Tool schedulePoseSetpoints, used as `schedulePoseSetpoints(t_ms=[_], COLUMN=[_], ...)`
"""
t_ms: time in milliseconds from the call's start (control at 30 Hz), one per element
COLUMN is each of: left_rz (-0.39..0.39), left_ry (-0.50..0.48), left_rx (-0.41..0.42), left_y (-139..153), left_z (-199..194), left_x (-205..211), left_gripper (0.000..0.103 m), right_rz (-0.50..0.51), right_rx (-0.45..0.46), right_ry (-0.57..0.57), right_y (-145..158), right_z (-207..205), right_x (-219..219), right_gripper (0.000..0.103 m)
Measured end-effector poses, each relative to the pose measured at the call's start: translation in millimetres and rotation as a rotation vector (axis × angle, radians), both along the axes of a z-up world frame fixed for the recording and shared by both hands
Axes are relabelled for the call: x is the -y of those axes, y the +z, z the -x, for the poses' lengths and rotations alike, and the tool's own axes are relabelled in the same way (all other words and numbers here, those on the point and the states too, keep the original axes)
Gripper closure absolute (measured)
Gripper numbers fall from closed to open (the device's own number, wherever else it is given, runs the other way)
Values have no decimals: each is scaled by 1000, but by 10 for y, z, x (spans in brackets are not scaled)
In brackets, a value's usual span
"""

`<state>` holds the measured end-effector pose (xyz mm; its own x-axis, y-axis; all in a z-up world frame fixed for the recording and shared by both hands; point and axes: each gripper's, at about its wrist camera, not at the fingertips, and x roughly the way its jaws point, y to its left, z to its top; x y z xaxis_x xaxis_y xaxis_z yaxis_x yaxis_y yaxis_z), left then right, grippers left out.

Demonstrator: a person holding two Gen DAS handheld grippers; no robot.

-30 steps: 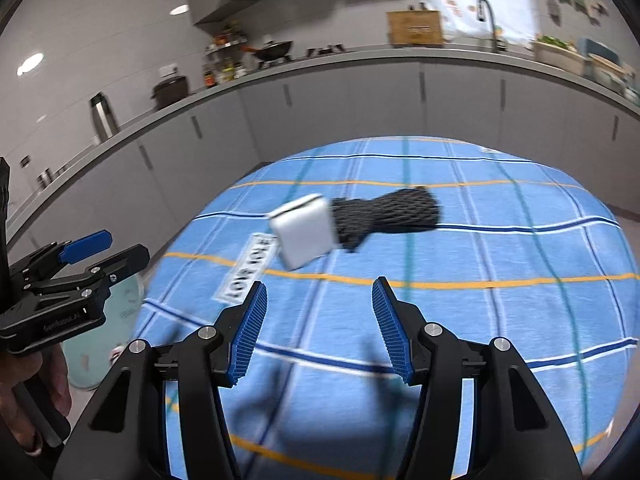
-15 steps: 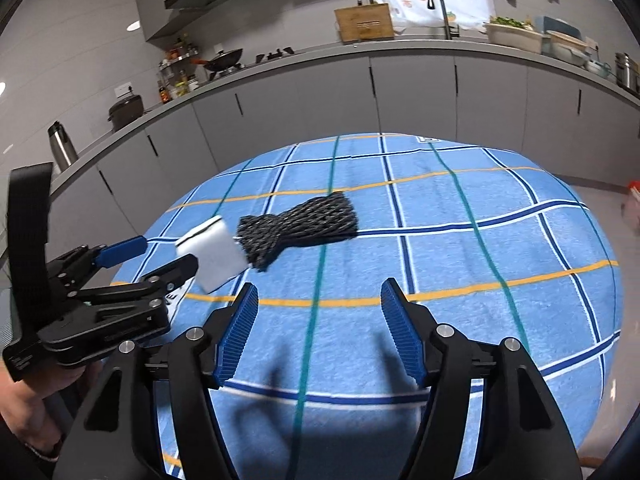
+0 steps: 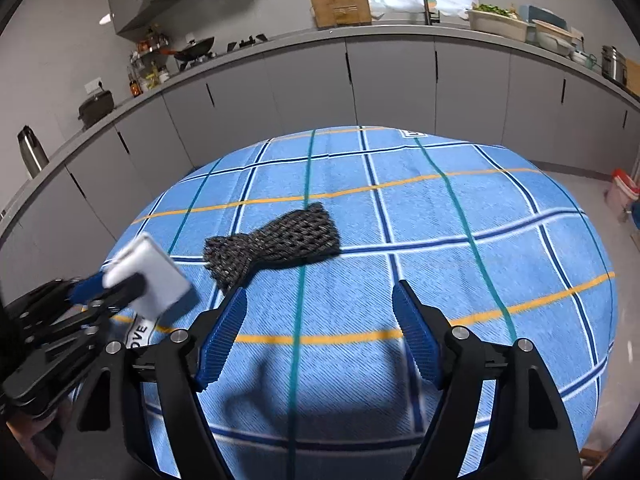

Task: Collect trash
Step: 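Grasp the white sponge with the left tool while the right tool grasps the black scrubber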

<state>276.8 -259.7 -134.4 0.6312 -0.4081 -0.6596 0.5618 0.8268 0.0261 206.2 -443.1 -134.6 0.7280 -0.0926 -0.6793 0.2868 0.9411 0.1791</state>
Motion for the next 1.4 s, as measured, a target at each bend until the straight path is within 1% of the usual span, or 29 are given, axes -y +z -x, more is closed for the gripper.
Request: schedulePoseSetpoints(t_ms=[67,100,200,333,400,433,467,533,600,633,667,767,867,967,1200,1300,1400], left_rz=[-16,-15,13,36,44,47,51,59,60,60,62,66,67,71,86,86,95], left_ry=[50,83,134,150,144,142,139,133,126,125,124,124,122,117,122,130,150], left_rx=[35,39,35,30,23,21,17,10,6,4,2,3,16,26,49,57,54], left_y=[31,34,50,59,47,41,36,25,12,11,14,46,112,193,393,439,462], left_z=[-53,-116,-236,-280,-276,-279,-280,-282,-275,-279,-283,-247,-171,-43,316,498,703], left_x=[-104,-172,-314,-409,-439,-440,-444,-462,-460,-470,-475,-499,-537,-586,-745,-829,-964], left_gripper=[72,72,72,72,72,72,72,72,72,72,72,72,72,72,72,72,72], right_rz=[15,24,45,73,85,82,75,52,48,40,31,22,14,16,-27,-42,-87], right_rx=[-4,-5,-27,-51,-77,-92,-108,-139,-130,-129,-126,-110,-83,-39,75,107,127], right_ry=[7,10,16,0,7,16,26,40,55,61,66,81,86,105,148,177,201], right_y=[40,62,48,-65,-167,-225,-279,-391,-395,-387,-377,-358,-300,-169,200,278,280], right_z=[-111,-182,-428,-714,-836,-880,-915,-965,-950,-941,-928,-864,-740,-549,36,299,553], right_x=[-77,-129,-259,-318,-349,-360,-364,-351,-356,-351,-348,-345,-358,-410,-482,-587,-675], right_gripper=[28,28,28,29,32,39,50,57,69,80,88,93,94,94,94,94,94])
